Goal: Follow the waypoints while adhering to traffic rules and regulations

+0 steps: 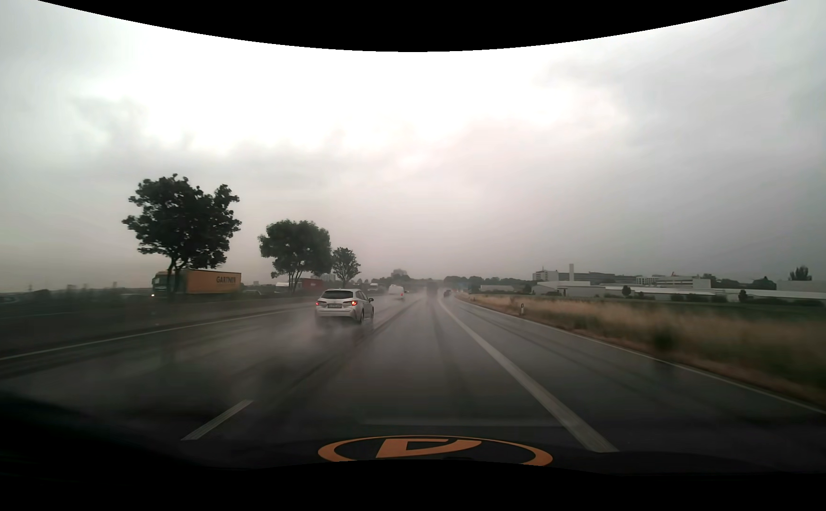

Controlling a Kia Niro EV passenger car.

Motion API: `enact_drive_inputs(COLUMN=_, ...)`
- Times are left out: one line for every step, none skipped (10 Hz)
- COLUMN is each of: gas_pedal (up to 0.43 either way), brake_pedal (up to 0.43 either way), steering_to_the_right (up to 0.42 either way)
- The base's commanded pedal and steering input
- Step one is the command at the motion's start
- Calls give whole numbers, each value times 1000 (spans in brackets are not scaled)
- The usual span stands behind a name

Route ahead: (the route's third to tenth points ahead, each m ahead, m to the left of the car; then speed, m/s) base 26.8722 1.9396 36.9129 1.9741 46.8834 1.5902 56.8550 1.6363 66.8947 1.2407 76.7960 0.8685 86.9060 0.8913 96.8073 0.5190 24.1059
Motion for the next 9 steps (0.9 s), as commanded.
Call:
enact_drive_inputs(gas_pedal=0, brake_pedal=0, steering_to_the_right=0)
enact_drive_inputs(gas_pedal=20, brake_pedal=0, steering_to_the_right=0)
enact_drive_inputs(gas_pedal=110, brake_pedal=0, steering_to_the_right=0)
enact_drive_inputs(gas_pedal=118, brake_pedal=0, steering_to_the_right=0)
enact_drive_inputs(gas_pedal=130, brake_pedal=0, steering_to_the_right=0)
enact_drive_inputs(gas_pedal=130, brake_pedal=0, steering_to_the_right=0)
enact_drive_inputs(gas_pedal=130, brake_pedal=0, steering_to_the_right=0)
enact_drive_inputs(gas_pedal=130, brake_pedal=0, steering_to_the_right=0)
enact_drive_inputs(gas_pedal=130, brake_pedal=0, steering_to_the_right=0)
